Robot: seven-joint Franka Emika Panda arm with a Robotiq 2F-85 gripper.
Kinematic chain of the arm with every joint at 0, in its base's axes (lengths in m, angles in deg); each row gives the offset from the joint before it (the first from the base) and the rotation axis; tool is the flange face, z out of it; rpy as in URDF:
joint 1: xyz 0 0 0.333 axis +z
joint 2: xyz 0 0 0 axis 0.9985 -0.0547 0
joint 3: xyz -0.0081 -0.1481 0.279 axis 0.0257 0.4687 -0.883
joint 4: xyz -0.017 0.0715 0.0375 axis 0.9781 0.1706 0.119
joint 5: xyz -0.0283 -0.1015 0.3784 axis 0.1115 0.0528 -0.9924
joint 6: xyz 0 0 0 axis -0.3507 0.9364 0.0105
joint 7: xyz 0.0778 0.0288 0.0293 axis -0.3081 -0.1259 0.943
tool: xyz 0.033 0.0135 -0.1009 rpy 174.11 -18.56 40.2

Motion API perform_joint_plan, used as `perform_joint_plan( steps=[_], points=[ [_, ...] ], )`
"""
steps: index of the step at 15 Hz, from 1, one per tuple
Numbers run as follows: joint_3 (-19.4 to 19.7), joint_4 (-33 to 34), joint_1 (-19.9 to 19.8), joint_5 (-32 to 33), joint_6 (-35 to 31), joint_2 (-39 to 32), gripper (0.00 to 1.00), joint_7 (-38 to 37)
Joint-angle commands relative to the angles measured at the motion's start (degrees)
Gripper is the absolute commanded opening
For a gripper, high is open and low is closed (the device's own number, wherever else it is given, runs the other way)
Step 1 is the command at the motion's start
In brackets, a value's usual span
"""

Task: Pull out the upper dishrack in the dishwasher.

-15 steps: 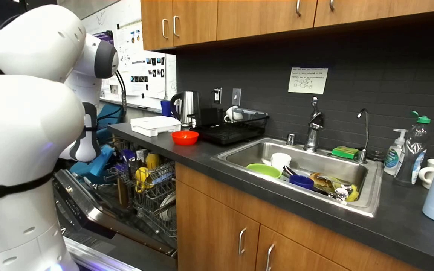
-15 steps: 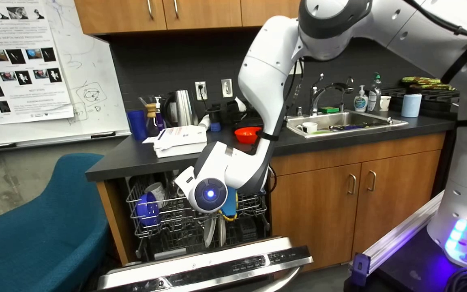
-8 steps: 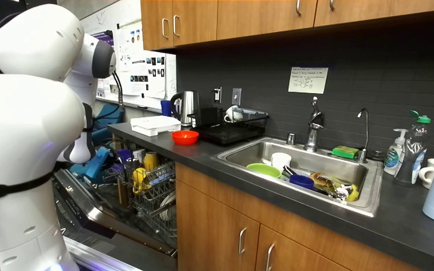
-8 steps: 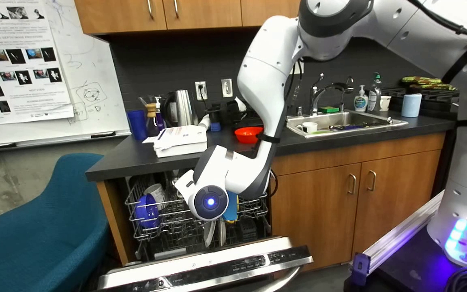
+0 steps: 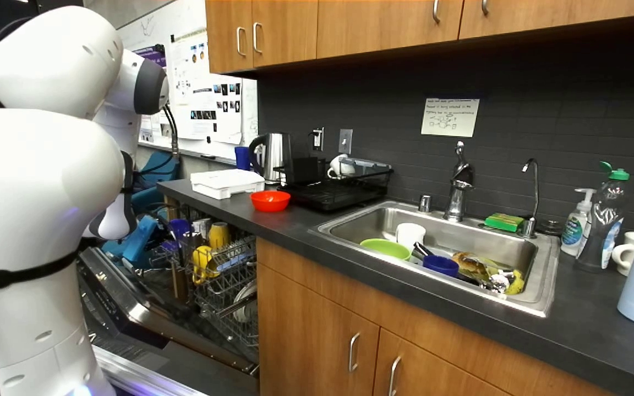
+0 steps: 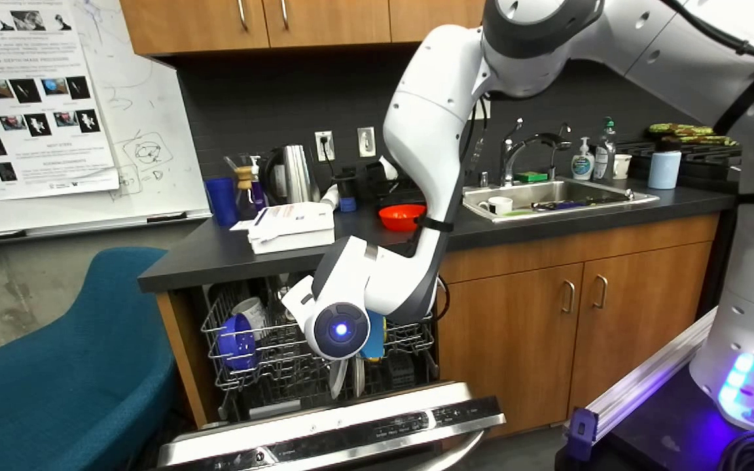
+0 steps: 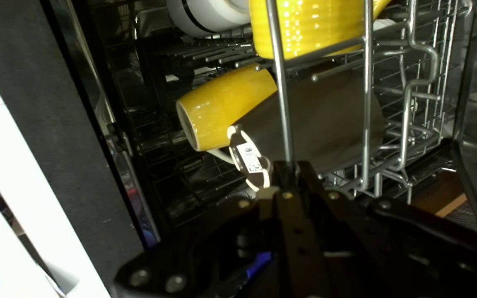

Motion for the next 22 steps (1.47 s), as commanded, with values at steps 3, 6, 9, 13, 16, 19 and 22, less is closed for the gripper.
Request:
perform_joint_plan(
  steps=[3, 6, 9, 13, 16, 19, 22],
  points=[
    [-1.3, -6.7, -1.0, -2.4, 2.1, 2.6, 0.02, -7.5],
    [-1.4, -6.8, -0.9, -1.9, 1.5, 3.0, 0.32, -6.8],
    [-1.5, -6.8, -0.8, -2.0, 1.3, 3.2, 0.32, -5.7],
    [-1.6, -6.7, -0.6, -2.0, 0.8, 3.5, 0.32, -3.7],
    [-2.2, -8.5, -0.9, -2.9, 0.1, 5.0, 0.45, -4.4],
    [-3.7, -11.9, -1.2, -4.3, -1.2, 6.8, 0.66, -5.4],
    [-5.0, -14.7, -1.4, -5.6, -1.9, 9.2, 0.87, -5.5]
  ],
)
